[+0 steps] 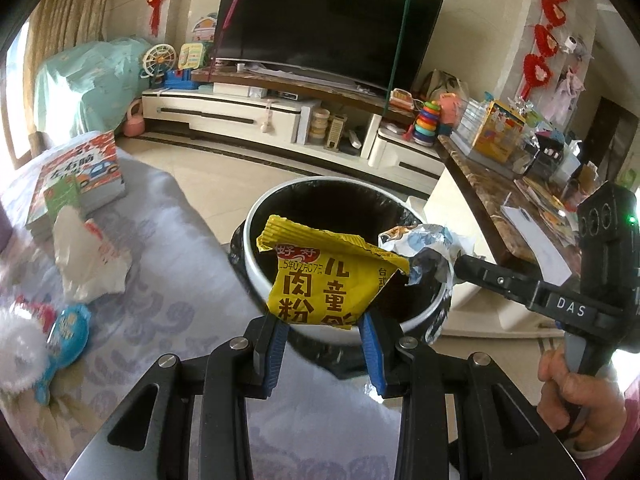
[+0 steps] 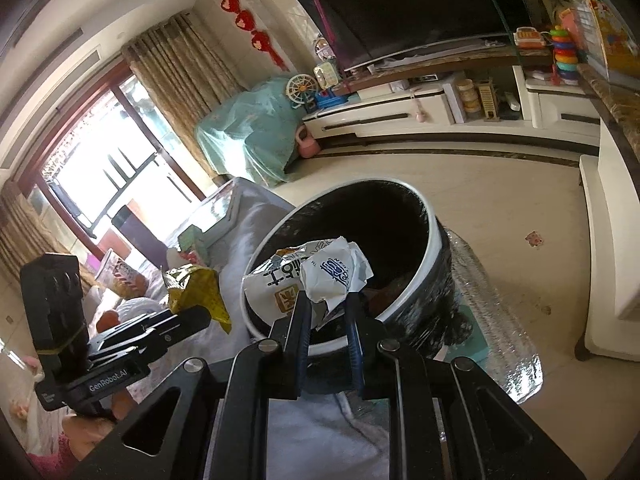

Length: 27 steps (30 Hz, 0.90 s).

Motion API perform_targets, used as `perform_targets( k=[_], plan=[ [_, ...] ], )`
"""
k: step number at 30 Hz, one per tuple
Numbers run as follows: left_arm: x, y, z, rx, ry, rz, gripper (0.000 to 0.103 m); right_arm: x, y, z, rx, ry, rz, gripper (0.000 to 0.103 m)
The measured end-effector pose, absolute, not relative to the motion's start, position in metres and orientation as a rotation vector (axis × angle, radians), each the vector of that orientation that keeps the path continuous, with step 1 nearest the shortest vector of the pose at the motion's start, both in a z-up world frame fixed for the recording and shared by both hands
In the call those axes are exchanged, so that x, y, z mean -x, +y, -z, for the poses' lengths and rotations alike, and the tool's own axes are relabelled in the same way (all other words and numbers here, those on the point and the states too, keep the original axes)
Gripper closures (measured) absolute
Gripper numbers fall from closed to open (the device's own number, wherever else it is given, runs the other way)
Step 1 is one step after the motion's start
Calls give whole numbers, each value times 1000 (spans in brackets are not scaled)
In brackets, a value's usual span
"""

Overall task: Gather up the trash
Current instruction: 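Carry the yellow bag and white wrapper over the bin, then open both tools to drop the yellow bag and white wrapper into the bin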

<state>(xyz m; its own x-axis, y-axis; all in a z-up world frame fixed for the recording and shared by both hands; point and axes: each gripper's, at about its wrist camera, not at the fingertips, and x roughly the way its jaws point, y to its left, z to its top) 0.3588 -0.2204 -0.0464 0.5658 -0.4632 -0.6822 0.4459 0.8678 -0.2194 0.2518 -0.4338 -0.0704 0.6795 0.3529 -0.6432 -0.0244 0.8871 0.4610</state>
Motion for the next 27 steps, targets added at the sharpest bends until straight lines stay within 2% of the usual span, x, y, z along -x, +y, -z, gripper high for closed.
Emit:
perform_targets(
  k=[24,27],
  plan=[
    [-406,-259,55,-7,855,531,67,-288,-443,74,-398,847,-179,84],
    [-407,-258,55,-6,856,525,54,-289,-443,73,-400,851,-174,81]
  ],
)
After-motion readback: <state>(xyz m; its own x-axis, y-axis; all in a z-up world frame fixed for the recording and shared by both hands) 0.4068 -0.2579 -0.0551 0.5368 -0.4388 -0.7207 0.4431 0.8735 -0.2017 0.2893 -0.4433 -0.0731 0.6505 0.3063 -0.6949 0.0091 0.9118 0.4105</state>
